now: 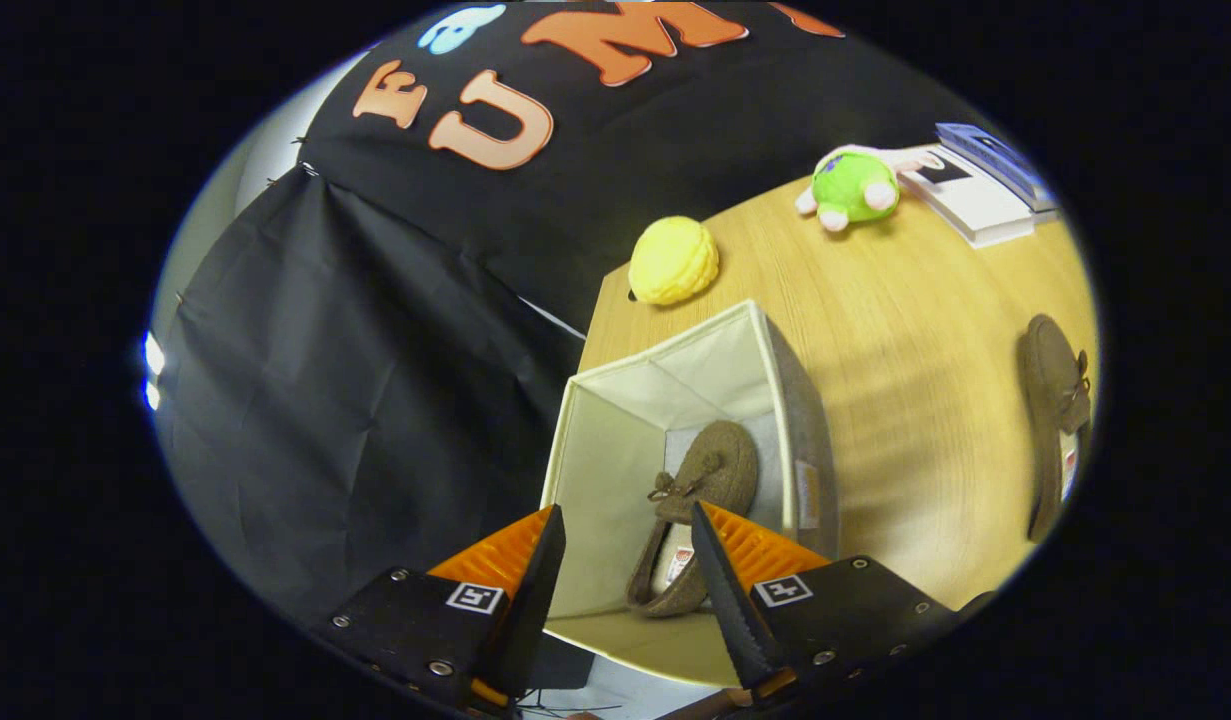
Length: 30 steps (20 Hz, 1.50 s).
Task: Open the storage box then place both shoes into the box .Put the left shoe in first, then the right shoe, with the right side of both shoes facing outward in a uniform manner.
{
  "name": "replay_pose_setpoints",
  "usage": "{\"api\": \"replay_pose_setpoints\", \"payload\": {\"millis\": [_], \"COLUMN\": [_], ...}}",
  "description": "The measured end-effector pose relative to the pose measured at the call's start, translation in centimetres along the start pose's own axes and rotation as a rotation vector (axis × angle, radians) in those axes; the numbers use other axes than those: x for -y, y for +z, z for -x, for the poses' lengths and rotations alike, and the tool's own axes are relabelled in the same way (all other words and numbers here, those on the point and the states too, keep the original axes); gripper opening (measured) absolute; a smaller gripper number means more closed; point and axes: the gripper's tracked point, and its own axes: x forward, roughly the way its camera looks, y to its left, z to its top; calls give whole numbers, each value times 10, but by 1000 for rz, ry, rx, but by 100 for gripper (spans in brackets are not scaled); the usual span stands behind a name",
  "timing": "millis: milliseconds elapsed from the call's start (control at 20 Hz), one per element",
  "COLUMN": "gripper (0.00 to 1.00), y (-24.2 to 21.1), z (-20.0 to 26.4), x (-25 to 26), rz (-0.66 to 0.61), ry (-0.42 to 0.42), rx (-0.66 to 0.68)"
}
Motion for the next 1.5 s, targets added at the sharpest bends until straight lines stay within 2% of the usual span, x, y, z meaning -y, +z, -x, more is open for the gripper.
{"api": "replay_pose_setpoints", "payload": {"millis": [100,250,350,600,1200,1400,1500], "gripper": [79,85,86,87,86,81,77], "y": [9,20,19,20,22,4,2], "z": [20,56,69,86,132,138,142], "x": [5,36,54,129,259,289,292], "rz": [41,92,119,156,146,136,143], "ry": [-3,-53,-73,-219,-461,-507,-501], "rx": [49,122,116,126,119,75,76]}}
